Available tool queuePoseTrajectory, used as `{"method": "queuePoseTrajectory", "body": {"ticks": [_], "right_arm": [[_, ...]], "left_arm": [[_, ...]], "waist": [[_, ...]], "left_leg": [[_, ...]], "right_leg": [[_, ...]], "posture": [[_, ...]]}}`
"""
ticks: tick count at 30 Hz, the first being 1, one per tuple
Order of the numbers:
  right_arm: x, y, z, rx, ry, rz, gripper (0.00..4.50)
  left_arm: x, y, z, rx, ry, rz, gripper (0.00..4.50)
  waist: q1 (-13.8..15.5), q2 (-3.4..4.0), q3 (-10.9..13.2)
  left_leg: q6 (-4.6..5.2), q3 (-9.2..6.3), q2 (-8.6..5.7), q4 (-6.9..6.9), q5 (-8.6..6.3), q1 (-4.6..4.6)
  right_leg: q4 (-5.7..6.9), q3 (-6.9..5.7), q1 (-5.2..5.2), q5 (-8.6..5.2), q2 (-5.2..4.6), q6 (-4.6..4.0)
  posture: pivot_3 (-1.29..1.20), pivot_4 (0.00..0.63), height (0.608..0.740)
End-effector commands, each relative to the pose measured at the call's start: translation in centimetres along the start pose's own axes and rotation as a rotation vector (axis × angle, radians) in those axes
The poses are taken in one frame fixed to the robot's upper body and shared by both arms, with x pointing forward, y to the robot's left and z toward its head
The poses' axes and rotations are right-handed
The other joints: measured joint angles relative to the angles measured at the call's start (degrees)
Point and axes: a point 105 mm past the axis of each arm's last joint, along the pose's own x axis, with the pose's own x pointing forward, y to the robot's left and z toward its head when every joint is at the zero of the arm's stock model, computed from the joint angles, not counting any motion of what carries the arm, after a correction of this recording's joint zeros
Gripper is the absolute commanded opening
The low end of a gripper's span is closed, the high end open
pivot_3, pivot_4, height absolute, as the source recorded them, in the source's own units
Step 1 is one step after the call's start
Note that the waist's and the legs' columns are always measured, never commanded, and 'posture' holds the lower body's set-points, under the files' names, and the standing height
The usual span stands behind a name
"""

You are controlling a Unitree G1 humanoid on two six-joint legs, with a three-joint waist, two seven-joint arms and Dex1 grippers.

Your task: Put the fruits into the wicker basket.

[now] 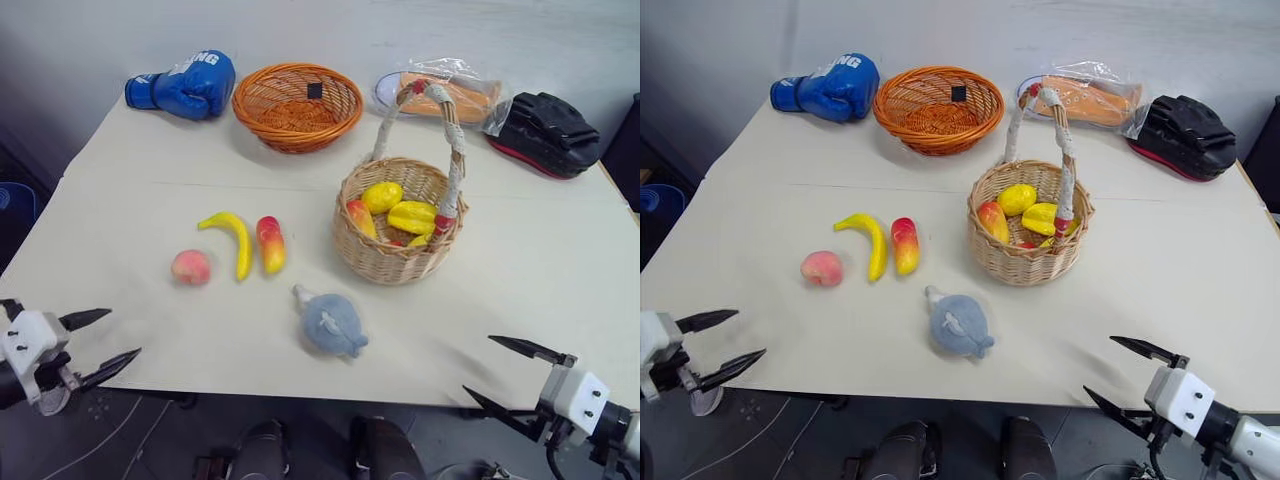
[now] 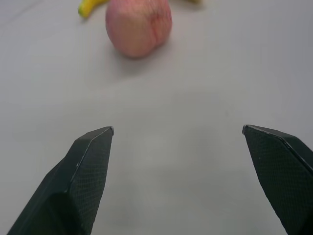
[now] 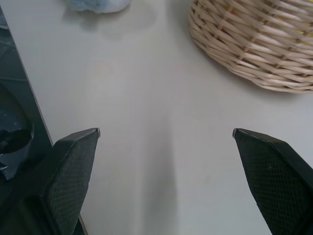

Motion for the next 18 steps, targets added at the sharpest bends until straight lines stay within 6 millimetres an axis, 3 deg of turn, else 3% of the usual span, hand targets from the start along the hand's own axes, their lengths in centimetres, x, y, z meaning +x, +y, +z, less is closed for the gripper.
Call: {"method": "queuePoseTrajectory", "body": {"ticks": [1,9,11,14,18], "right_arm": [[0.3,0.2,0.5,-0.007,-0.022,0.002,4.5],[1.3,0.0,1.7,0.048,-0.074,0.012,4.5],[3.0,-0.1,4.8,0.121,-0.188,0.039,4.5],[5.7,1.1,9.1,0.171,-0.3,0.2,4.5],[9.6,0.9,11.6,0.239,-0.345,0.26,4.5]], "left_arm": [[0.3,-0.1,1.0,0.021,-0.028,-0.01,4.45],[0.6,-1.8,2.4,-0.131,-0.072,-0.163,4.45],[0.8,-2.2,3.3,-0.171,-0.1,-0.203,4.45],[1.5,-3.8,4.9,-0.138,-0.138,-0.303,4.45],[2.1,-7.5,6.9,-0.088,-0.191,-0.503,4.45]], "waist": [[-0.1,0.0,0.0],[-0.1,-0.01,0.0],[-0.1,-0.01,0.0],[-0.7,-0.01,0.0],[-0.8,-0.1,0.0]], "left_leg": [[0.01,0.07,-0.01,0.0,0.01,0.02],[-0.14,0.38,0.0,0.06,-0.12,0.21],[-0.14,0.37,0.02,0.06,-0.12,0.21],[-0.17,0.39,0.1,0.12,-0.1,0.23],[-0.21,0.31,0.18,0.07,-0.08,0.21]], "right_leg": [[0.02,-0.04,-0.02,0.0,0.01,0.0],[0.12,0.0,-0.03,0.05,0.03,0.11],[0.14,0.01,-0.05,0.04,0.03,0.09],[0.21,0.15,-0.08,0.1,0.0,-0.02],[0.13,0.18,-0.08,0.1,-0.06,-0.1]], "posture": [[0.0,0.15,0.74],[0.0,0.15,0.74],[0.0,0.15,0.74],[0.0,0.15,0.74],[0.0,0.15,0.74]]}}
